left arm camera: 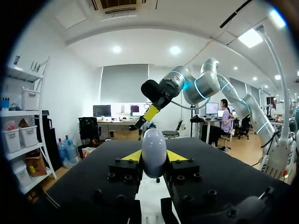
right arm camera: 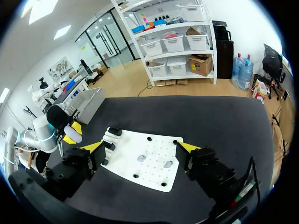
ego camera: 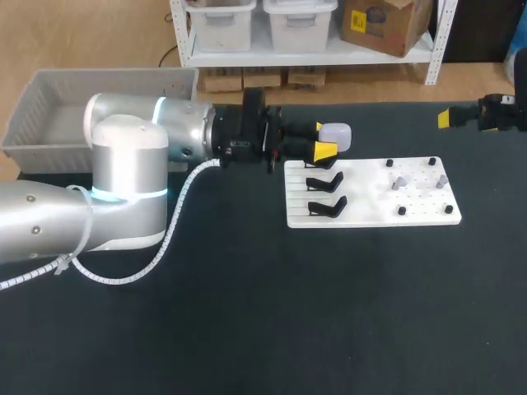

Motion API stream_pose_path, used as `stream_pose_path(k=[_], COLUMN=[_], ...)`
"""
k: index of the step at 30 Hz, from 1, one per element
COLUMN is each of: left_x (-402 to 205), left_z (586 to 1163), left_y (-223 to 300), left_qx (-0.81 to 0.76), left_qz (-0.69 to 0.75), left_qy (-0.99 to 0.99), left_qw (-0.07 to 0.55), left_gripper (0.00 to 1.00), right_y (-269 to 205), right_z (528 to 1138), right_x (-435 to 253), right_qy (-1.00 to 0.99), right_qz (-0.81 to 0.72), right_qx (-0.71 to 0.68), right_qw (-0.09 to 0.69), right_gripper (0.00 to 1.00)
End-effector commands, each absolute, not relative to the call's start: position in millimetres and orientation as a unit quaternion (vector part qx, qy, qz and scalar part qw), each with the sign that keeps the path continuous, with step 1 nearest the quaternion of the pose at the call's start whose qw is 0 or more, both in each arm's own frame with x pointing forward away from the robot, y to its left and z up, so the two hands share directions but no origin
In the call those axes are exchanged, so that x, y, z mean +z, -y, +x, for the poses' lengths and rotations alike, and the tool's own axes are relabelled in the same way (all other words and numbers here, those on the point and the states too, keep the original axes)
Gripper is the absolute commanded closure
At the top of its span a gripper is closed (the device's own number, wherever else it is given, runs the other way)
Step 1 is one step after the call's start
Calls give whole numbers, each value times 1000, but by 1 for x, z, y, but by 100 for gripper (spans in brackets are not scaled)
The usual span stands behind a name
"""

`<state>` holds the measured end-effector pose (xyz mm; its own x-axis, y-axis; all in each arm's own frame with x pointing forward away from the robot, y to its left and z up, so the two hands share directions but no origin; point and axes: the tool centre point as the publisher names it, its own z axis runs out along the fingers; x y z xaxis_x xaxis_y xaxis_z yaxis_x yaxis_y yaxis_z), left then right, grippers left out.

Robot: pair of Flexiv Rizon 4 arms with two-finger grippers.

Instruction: Pick up each earbud case from the left stands, insert the matching earbuds, close the lid, and place the case in the box.

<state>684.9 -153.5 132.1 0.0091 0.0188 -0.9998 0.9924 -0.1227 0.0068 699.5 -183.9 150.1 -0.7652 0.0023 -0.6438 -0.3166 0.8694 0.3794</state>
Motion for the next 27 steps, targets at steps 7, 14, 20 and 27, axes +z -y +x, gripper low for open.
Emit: stream_pose_path(k=[7,14,20,27], left_x=[132,132,132,132], left_z=[684,684,684,684], left_y=[153,153,153,153], left_qx=[-523,-523,-523,-523], left_qz=[537,537,537,537], left_qy=[-471,-471,-471,-471], left_qw=[465,465,465,465], left_gripper=[100,100,100,100], right_y=[185,164,128,93], right_z=[699,671,634,622], right_x=[150,165,179,182], right_qy=[-908,-900,-888,-880], right_qz=[-87,-144,-191,-217], right_qx=[242,233,243,264], right_qw=[331,340,341,329], right_gripper=[0,0,0,0])
